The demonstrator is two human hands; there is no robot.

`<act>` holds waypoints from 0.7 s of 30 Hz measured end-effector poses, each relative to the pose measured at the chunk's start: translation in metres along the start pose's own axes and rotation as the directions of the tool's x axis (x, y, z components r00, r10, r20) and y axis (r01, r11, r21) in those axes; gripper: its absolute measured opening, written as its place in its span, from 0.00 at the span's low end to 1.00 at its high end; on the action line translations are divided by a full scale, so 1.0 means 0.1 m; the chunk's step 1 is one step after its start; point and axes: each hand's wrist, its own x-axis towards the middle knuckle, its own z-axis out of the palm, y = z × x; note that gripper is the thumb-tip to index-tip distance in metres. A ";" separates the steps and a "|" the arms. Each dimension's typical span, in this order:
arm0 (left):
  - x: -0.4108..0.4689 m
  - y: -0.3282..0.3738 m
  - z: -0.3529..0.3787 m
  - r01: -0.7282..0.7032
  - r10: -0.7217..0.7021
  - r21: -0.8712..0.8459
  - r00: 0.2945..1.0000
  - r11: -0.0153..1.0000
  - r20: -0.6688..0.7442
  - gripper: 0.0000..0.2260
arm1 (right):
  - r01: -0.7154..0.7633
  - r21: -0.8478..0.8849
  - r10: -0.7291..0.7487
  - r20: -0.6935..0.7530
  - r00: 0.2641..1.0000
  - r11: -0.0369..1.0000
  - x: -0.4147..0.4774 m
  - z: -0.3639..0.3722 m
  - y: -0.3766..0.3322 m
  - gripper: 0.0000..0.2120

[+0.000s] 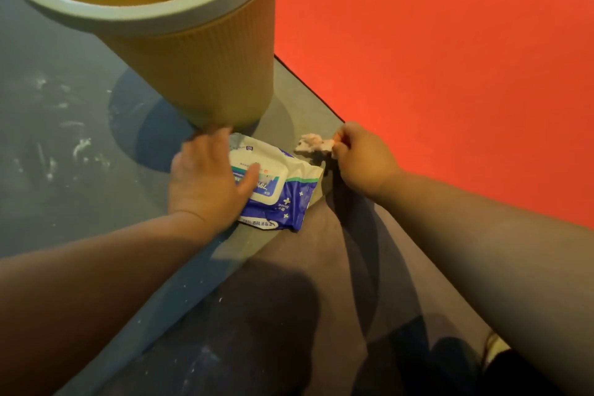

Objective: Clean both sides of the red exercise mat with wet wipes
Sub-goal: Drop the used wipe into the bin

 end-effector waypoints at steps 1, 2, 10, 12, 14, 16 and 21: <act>-0.06 0.08 0.01 -0.076 0.076 -0.027 0.997 0.997 0.012 0.26 | 0.060 -0.069 -0.061 -0.013 0.998 0.996 0.02 -0.01 0.02 0.07; -0.10 0.16 0.03 -0.129 0.131 -0.073 0.991 0.989 0.024 0.25 | 0.108 -0.139 -0.110 -0.007 0.994 0.984 0.04 -0.02 0.03 0.06; 0.73 0.97 0.18 0.189 -0.023 -0.489 0.945 0.851 0.326 0.08 | -0.094 -0.031 0.083 -0.245 0.966 0.995 0.39 -0.38 0.16 0.04; 0.95 1.15 0.25 0.315 -0.131 -0.574 0.932 0.756 0.339 0.07 | -0.159 0.070 0.172 -0.293 0.941 0.985 0.50 -0.47 0.23 0.06; 1.09 1.34 0.27 0.443 -0.202 -0.717 0.894 0.539 0.400 0.15 | -0.183 0.162 0.226 -0.302 0.926 0.970 0.56 -0.52 0.28 0.06; 1.17 1.47 0.26 0.553 -0.301 -0.775 0.828 0.304 0.473 0.24 | -0.213 0.255 0.284 -0.285 0.916 0.943 0.60 -0.54 0.33 0.06; 1.22 1.59 0.34 0.498 -0.405 -0.729 0.855 0.470 0.323 0.24 | -0.228 0.486 0.371 -0.221 0.902 0.844 0.64 -0.58 0.35 0.10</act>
